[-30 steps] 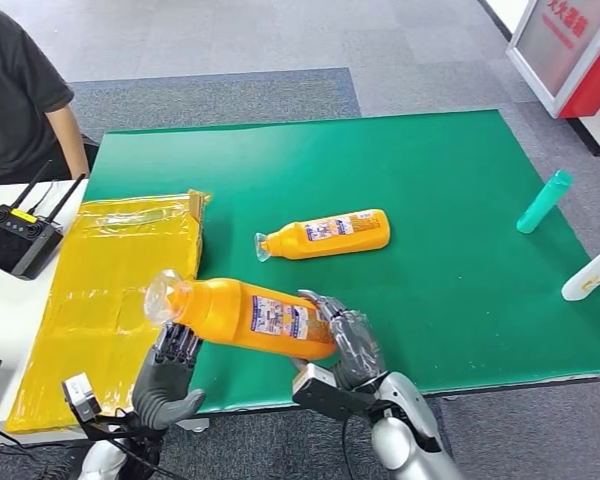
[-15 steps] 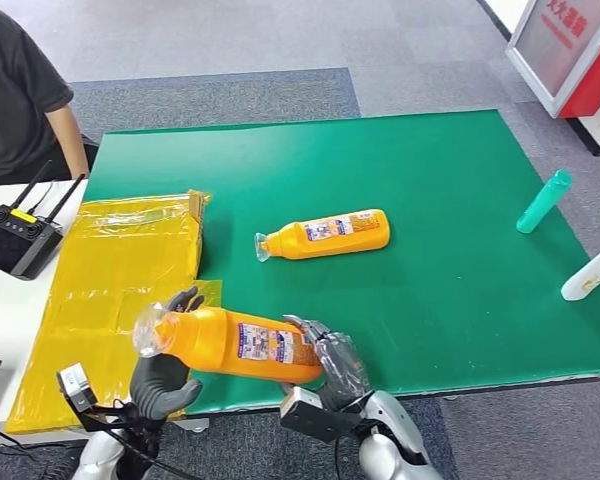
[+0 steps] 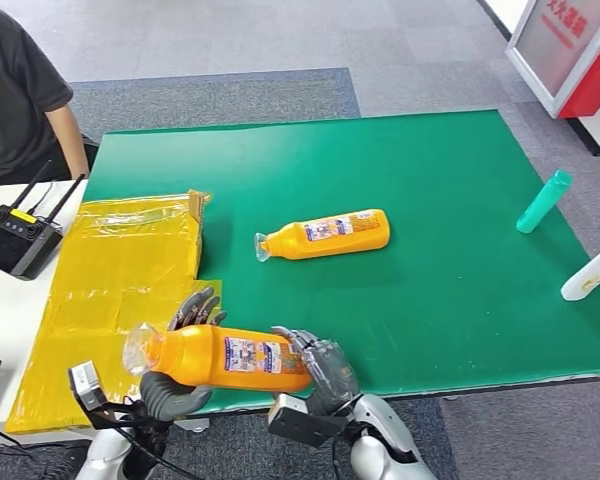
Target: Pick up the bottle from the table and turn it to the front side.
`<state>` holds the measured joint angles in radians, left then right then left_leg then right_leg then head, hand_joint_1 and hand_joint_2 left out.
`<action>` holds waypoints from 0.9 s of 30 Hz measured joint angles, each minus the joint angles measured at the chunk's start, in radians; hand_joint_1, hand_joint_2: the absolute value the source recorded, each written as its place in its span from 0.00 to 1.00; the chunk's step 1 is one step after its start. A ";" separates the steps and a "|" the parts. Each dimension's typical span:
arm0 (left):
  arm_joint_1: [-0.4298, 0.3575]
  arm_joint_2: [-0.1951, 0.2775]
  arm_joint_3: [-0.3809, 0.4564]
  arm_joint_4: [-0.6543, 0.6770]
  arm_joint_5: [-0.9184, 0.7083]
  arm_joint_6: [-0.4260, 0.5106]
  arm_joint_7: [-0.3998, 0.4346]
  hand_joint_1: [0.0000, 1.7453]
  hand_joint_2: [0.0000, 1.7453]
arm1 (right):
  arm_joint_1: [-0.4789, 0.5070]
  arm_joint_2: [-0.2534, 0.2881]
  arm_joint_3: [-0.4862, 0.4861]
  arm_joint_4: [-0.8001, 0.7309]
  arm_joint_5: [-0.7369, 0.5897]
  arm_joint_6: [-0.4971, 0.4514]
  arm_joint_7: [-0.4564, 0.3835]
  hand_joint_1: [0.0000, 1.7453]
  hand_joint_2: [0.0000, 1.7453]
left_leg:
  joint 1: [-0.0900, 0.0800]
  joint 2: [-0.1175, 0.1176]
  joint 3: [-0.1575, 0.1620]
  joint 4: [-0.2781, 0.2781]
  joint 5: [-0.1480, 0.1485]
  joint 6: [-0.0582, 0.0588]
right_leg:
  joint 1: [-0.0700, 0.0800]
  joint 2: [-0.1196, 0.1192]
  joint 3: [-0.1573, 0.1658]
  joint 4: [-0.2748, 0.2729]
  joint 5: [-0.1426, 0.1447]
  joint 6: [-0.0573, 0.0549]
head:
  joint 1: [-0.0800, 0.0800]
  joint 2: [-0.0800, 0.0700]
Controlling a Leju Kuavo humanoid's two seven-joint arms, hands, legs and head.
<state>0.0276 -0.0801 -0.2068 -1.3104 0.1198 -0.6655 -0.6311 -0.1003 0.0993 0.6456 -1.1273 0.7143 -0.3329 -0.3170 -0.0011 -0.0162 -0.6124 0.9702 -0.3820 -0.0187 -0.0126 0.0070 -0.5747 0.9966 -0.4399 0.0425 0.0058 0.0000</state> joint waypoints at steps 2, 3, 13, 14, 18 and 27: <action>-0.001 0.005 -0.007 0.000 -0.002 -0.003 -0.008 1.00 1.00 | -0.005 0.002 0.002 0.008 -0.002 -0.002 -0.002 1.00 1.00 | 0.000 0.000 0.000 0.000 0.000 0.000 | 0.000 0.000 0.000 0.000 0.000 0.000 | 0.000 0.000; -0.001 0.007 -0.010 0.000 -0.004 -0.003 -0.012 1.00 1.00 | -0.006 0.003 0.003 0.012 -0.004 -0.003 -0.003 1.00 1.00 | 0.000 0.000 0.000 0.000 0.000 0.000 | 0.000 0.000 0.000 0.000 0.000 0.000 | 0.000 0.000; -0.007 0.020 -0.026 0.000 -0.016 0.017 -0.025 1.00 1.00 | -0.005 0.006 0.005 0.021 -0.014 -0.013 -0.006 1.00 1.00 | 0.000 0.000 0.000 0.000 0.000 0.000 | 0.000 0.000 0.000 0.000 0.000 0.000 | 0.000 0.000; -0.007 0.021 -0.027 0.000 -0.017 0.021 -0.026 1.00 1.00 | -0.004 0.006 0.005 0.021 -0.015 -0.013 -0.005 1.00 1.00 | 0.000 0.000 0.000 0.000 0.000 0.000 | 0.000 0.000 0.000 0.000 0.000 0.000 | 0.000 0.000; -0.009 0.021 -0.028 -0.003 -0.039 0.064 -0.021 1.00 1.00 | 0.000 0.006 0.005 0.021 -0.022 -0.019 -0.005 0.27 1.00 | 0.000 0.000 0.000 0.000 0.000 0.000 | 0.000 0.000 0.000 0.000 0.000 0.000 | 0.000 0.000; 0.002 0.020 -0.030 -0.063 -0.235 0.331 0.018 1.00 1.00 | 0.023 0.006 -0.005 -0.009 -0.038 -0.066 0.010 0.00 1.00 | 0.000 0.000 0.000 0.000 0.000 0.000 | 0.000 0.000 0.000 0.000 0.000 0.000 | 0.000 0.000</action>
<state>0.0299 -0.0606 -0.2363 -1.3738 -0.1148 -0.3344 -0.6134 -0.0773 0.1053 0.6406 -1.1361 0.6764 -0.3986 -0.3073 -0.0011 -0.0162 -0.6124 0.9702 -0.3821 -0.0187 -0.0126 0.0071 -0.5750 0.9966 -0.4399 0.0425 0.0058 0.0000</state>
